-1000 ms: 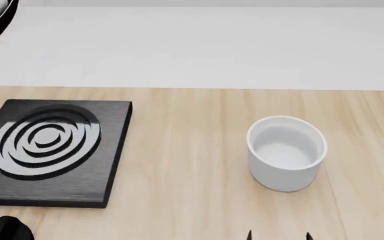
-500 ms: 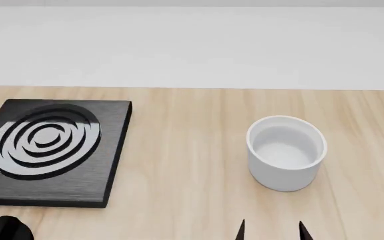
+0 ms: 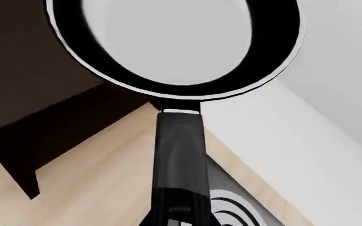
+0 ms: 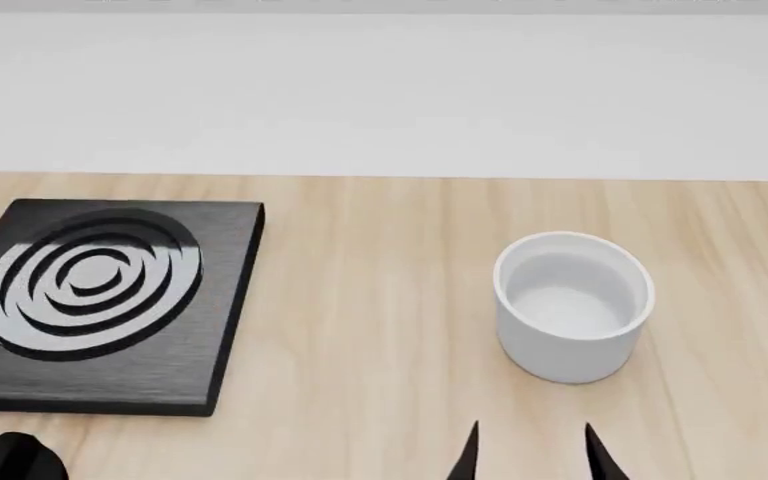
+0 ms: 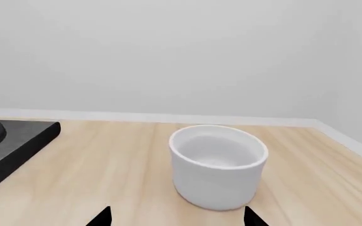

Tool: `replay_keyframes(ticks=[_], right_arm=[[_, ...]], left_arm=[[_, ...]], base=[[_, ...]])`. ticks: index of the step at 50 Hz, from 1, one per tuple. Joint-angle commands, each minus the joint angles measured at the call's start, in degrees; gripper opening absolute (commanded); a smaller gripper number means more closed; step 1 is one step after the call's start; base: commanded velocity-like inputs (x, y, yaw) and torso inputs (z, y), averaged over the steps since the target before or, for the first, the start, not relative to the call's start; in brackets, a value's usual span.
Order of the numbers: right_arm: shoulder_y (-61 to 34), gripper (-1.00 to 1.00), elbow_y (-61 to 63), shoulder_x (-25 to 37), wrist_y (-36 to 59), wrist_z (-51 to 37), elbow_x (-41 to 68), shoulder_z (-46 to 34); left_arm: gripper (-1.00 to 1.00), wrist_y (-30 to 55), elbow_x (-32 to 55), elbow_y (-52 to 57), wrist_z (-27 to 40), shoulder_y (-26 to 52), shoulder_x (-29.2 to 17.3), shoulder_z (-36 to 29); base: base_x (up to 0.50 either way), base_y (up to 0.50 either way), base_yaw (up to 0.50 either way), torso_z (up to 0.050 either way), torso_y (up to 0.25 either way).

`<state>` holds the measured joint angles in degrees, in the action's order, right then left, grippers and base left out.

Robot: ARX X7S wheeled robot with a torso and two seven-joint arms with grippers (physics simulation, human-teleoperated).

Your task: Put the frying pan on the cabinet shelf.

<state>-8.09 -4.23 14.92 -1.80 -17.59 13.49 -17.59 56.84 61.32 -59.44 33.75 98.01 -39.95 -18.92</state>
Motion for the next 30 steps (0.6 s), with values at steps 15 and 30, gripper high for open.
replay_keyframes(ticks=[15, 30], right_arm=[[-2.9, 1.0, -3.7, -1.0, -0.3, -0.1, -0.4, -1.2], [-3.1, 1.0, -4.1, -1.0, -0.5, -0.3, -0.4, -1.6]], left_arm=[[-1.0, -10.4, 2.9, 2.4, 5.0, -5.2, -3.7, 9.3], [-1.0, -11.3, 8.2, 12.4, 12.8, -16.4, -7.0, 15.7]], base=[[0.0, 0.0, 0.0, 0.0, 0.001], [0.0, 0.0, 0.0, 0.001, 0.001]])
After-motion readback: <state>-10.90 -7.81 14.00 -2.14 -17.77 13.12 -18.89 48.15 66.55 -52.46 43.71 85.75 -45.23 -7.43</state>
